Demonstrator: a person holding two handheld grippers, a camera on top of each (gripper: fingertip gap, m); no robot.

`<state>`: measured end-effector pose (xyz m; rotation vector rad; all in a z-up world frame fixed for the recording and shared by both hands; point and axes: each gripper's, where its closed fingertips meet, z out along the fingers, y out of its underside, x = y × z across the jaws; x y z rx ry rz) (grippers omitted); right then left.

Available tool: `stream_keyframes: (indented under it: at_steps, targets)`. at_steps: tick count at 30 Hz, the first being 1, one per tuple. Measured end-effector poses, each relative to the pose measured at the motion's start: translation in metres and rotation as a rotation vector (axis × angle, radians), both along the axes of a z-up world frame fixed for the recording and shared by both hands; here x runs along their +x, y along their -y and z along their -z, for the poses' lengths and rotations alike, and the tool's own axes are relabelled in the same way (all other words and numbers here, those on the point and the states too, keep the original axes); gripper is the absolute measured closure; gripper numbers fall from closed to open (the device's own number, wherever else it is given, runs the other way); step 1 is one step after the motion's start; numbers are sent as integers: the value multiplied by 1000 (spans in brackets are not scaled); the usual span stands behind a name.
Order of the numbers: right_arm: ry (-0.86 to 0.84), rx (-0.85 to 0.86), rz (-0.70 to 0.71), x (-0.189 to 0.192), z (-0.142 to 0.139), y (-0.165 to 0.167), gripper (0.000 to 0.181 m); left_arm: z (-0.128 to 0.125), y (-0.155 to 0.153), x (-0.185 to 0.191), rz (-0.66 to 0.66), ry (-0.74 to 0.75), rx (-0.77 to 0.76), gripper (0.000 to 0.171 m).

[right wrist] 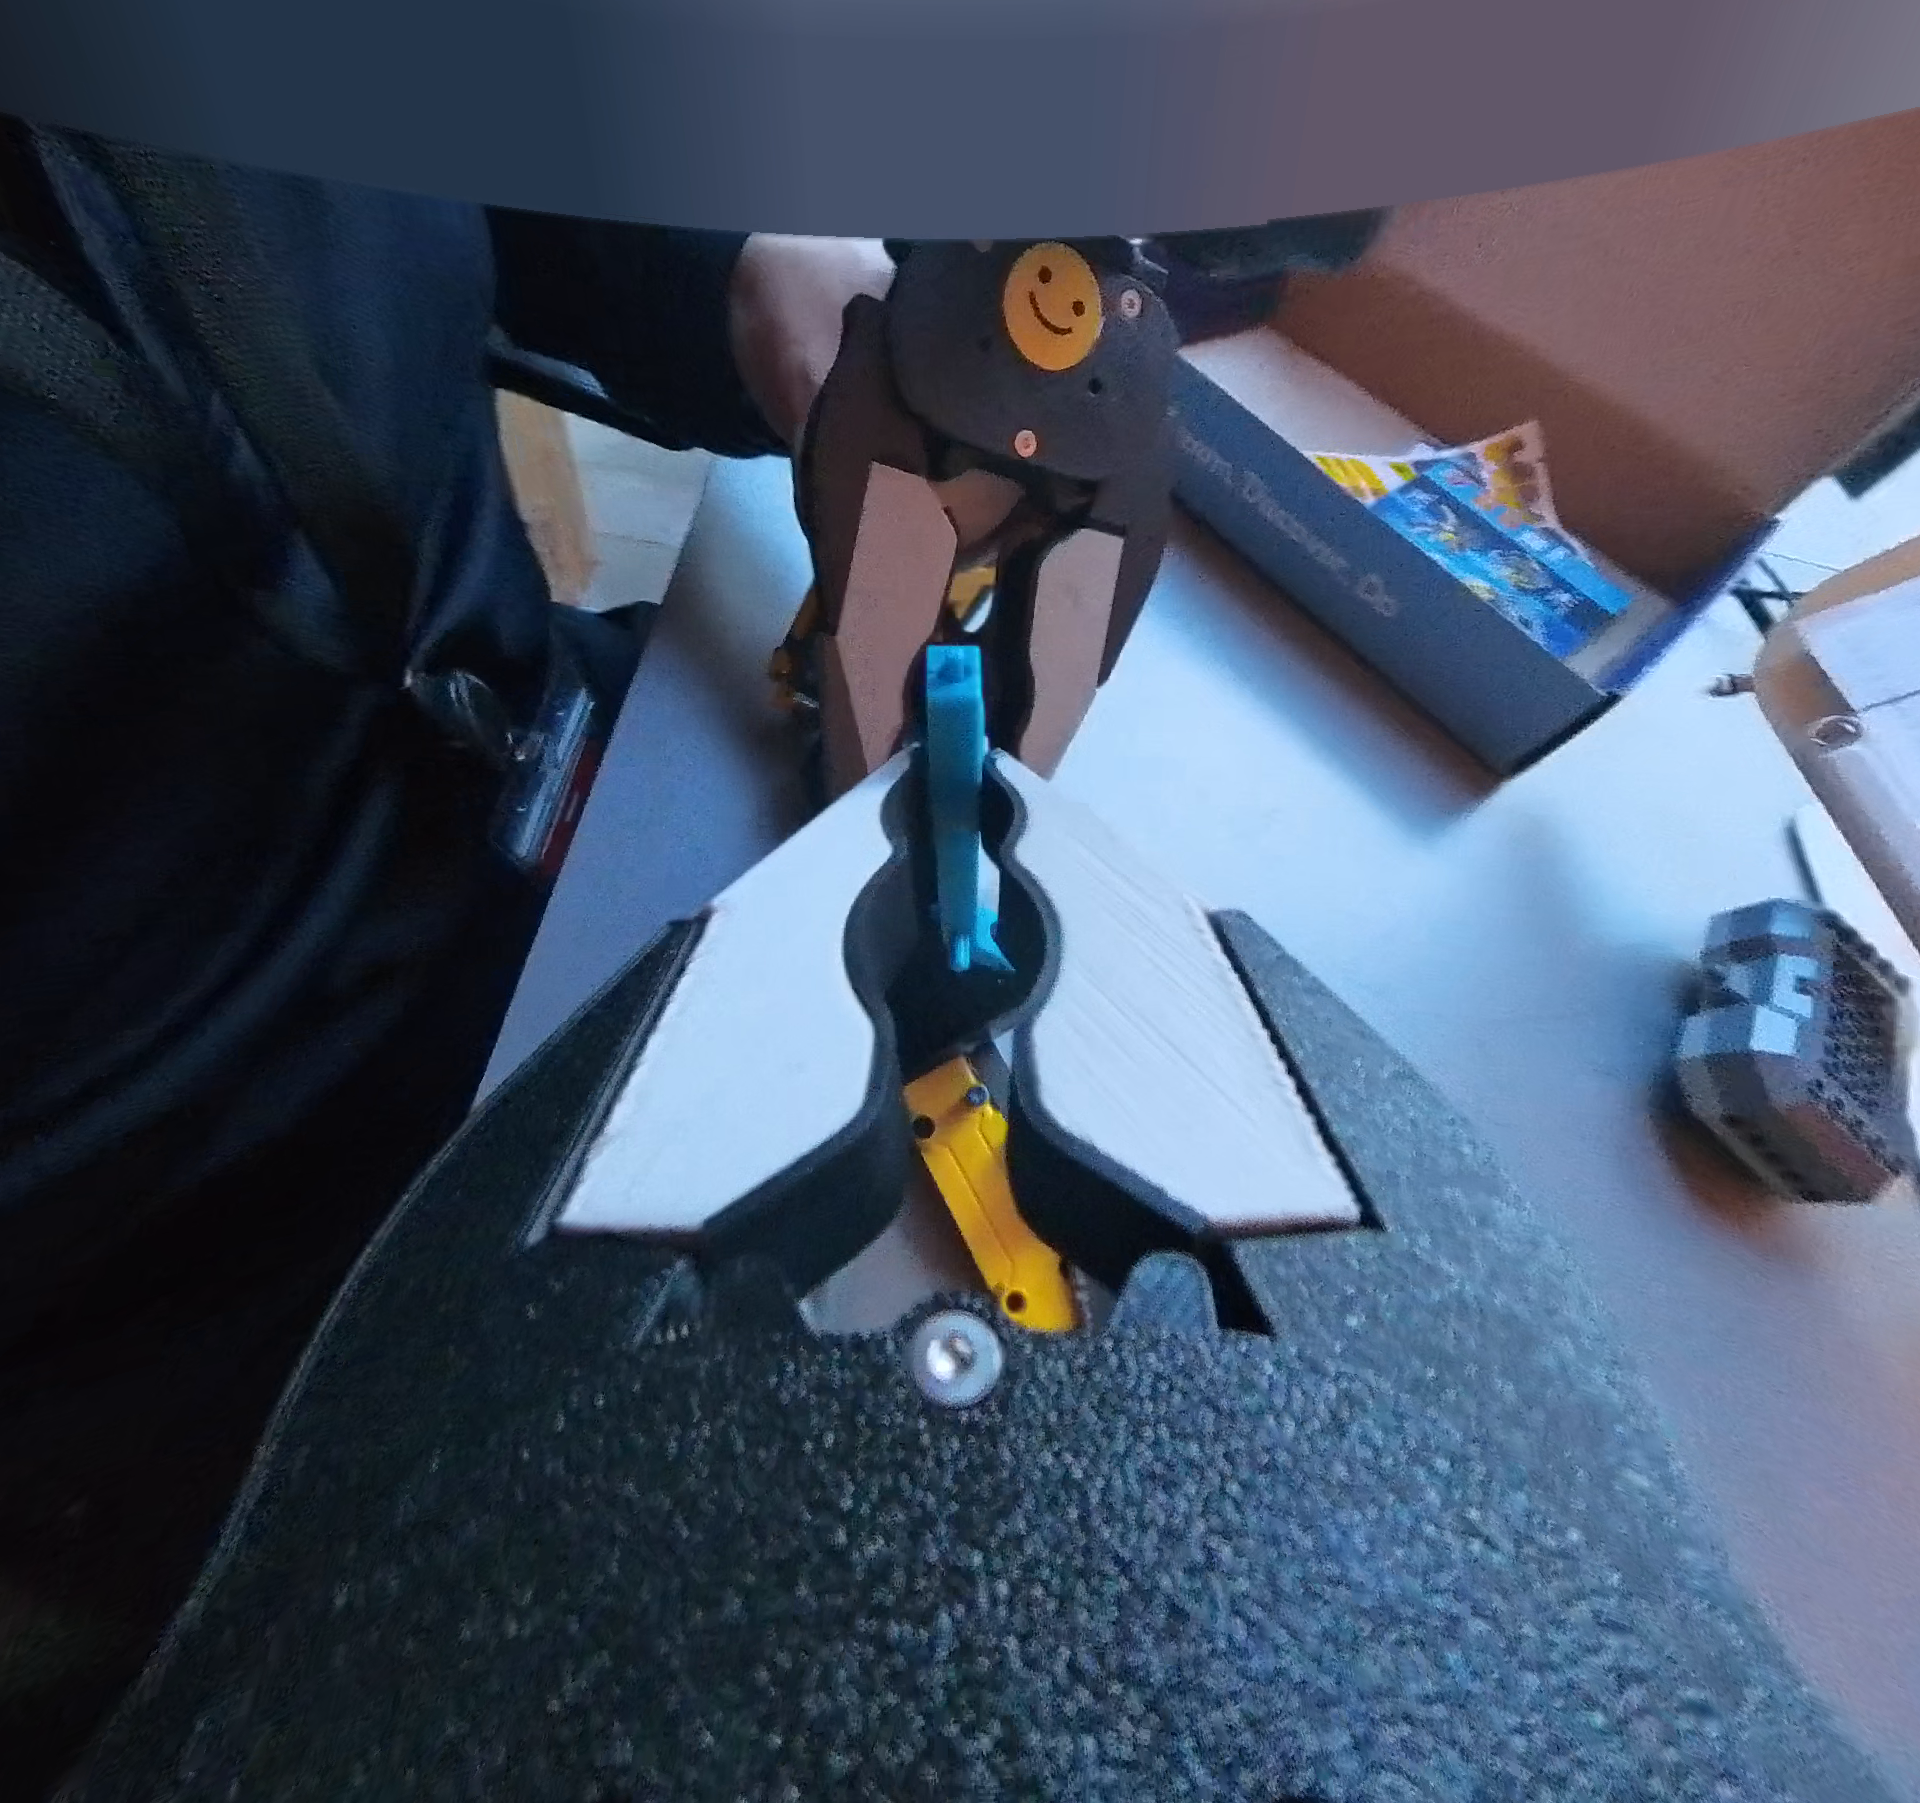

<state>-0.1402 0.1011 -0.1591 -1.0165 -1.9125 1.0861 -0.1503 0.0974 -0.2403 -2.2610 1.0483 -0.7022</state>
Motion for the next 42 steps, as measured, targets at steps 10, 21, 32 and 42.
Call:
stream_keyframes:
  at_steps: [10,21,32,42]
  targets:
    - [-184,49,-4,8,8,11,176,0,1,0,0,-1,4,138]
    - [-321,285,45,9,18,25,177,0,0,-1,-14,6,-12,138]
    - [-398,-192,70,25,-44,-6,176,0,2,4,9,6,-11,138]
    - [-261,-92,39,16,-4,5,176,0,3,5,24,5,-9,138]
